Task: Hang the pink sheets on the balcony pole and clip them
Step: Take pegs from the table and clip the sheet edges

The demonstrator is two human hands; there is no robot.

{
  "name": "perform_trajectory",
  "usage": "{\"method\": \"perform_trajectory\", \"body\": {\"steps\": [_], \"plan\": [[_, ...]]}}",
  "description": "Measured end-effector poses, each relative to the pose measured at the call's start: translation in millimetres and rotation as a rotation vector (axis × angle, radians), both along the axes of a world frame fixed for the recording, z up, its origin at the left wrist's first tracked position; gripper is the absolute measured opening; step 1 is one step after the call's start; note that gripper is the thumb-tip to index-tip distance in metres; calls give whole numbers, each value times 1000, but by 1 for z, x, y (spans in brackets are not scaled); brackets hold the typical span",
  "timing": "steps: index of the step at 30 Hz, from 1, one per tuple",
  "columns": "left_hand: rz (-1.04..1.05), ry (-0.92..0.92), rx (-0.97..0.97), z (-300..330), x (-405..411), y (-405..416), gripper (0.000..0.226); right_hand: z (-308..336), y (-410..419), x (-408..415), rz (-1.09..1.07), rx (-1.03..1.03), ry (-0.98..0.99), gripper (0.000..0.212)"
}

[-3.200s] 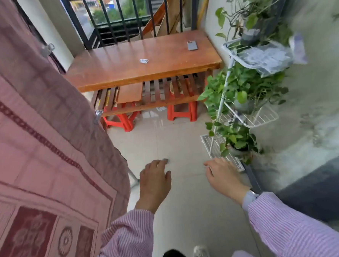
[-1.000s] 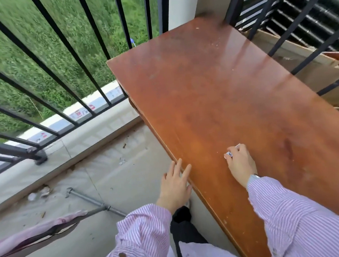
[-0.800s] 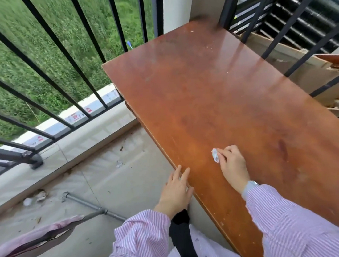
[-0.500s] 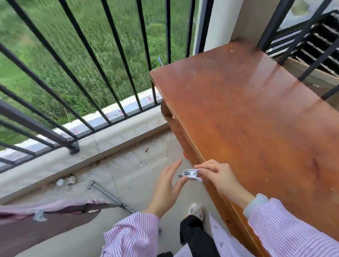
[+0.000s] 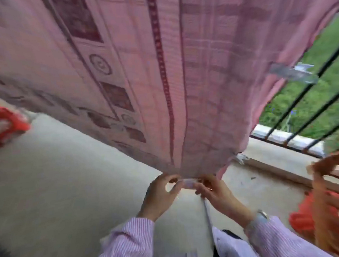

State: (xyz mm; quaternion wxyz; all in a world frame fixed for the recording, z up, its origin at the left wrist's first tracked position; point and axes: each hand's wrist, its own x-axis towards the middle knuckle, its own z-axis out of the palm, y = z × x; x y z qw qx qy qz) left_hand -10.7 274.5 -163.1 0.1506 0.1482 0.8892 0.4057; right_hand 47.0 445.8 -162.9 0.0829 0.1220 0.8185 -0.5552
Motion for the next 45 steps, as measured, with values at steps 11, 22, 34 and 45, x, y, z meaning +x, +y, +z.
{"method": "perform_trajectory", "body": {"steps": [11, 22, 34, 45], "plan": [[742, 4, -504, -42, -2, -243, 42, -30, -234, -168, 554, 170, 84, 21], [949, 77, -469, -7, -265, -431, 39, 12, -432, -441, 691, -3, 119, 10], [1082, 21, -492, -4, -457, -671, 40, -20, -683, -683, 813, 104, 134, 48], [981, 95, -436, 27, -702, -940, 41, 25, -955, -907, 680, 123, 308, 42]]}}
